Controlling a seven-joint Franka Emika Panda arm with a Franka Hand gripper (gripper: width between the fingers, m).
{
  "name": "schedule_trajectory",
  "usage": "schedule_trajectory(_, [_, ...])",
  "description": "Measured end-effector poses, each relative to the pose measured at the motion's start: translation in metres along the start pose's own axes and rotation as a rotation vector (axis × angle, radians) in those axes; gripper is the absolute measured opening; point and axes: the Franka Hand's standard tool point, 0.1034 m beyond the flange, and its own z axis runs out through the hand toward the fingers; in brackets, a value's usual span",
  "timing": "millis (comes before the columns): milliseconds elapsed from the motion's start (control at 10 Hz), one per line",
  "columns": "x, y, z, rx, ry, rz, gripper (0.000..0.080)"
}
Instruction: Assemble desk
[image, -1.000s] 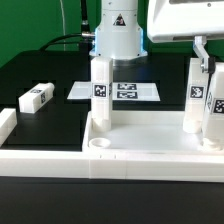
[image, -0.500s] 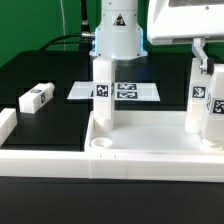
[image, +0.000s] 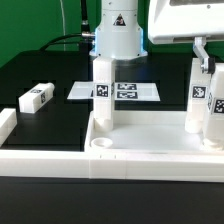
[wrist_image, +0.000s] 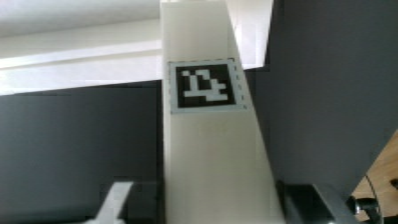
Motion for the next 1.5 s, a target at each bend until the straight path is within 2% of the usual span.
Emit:
schedule_trajectory(400, [-0.0071, 0.0001, 0.0071, -0.005, -0.002, -0.007, 0.0295])
schedule_trajectory(900, [-0.003, -0.0005, 0.0097, -0.004, 0.047, -0.015, 0.0295])
schedule_trajectory(1000, [-0.003, -0.0005, 0.0098, -0.004, 0.046, -0.015, 0.037])
schedule_trajectory(1100, [-0.003, -0.0005, 0.0098, -0.005, 0.046, -0.015, 0.037])
schedule_trajectory(1200, [-0.003, -0.0005, 0.0098, -0.004, 0.046, -0.015, 0.0517])
schedule_trajectory(1300, [-0.003, -0.0005, 0.0098, -0.004, 0.046, -0.015, 0.062])
schedule_trajectory(1500, [-0.003, -0.0005, 0.0098, -0.004, 0.046, -0.015, 0.0644])
